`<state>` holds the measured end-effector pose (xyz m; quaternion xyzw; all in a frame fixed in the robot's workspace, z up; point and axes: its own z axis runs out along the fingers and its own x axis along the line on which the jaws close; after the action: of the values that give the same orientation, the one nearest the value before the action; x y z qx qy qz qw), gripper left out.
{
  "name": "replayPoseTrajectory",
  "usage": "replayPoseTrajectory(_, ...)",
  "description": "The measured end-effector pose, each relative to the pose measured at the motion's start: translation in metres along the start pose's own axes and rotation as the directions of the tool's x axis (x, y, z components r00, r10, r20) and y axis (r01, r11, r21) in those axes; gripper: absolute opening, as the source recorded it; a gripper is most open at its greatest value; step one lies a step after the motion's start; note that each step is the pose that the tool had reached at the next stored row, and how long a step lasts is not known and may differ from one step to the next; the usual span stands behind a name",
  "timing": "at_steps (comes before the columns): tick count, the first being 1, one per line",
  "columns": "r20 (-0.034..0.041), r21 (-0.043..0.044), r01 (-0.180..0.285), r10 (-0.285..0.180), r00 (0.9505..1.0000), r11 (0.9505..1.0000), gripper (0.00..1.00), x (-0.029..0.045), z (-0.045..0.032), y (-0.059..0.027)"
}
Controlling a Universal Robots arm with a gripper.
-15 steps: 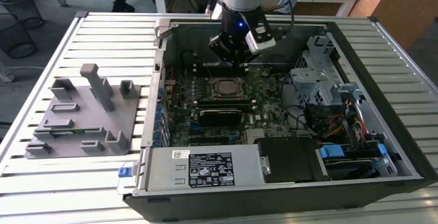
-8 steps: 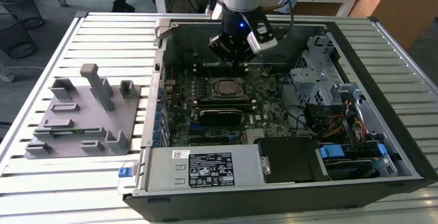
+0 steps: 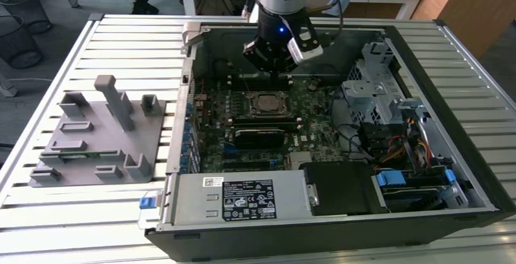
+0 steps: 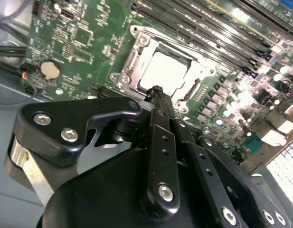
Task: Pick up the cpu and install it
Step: 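Install the first cpu locking lever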
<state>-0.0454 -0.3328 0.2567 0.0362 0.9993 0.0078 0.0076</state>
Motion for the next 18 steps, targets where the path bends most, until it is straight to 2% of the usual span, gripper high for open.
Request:
replayPoseTrajectory(4,-0.0001,0.0,0.001,-0.001,1.0,1.0,0.11,0.0104,-0.0001,-0.0008)
replayPoseTrajectory(7,0.0005,-0.0002,0.006,-0.006,1.0,1.0,0.11,0.0151,-0.0001,-0.0011)
replayPoseTrajectory(10,0.0053,-0.0004,0.009,-0.009,0.9999,1.0,0.11,0.0211,-0.0001,-0.0015)
replayPoseTrajectory(18,0.0098,-0.0009,0.009,-0.009,0.9999,1.0,0.11,0.0452,0.0002,-0.0033)
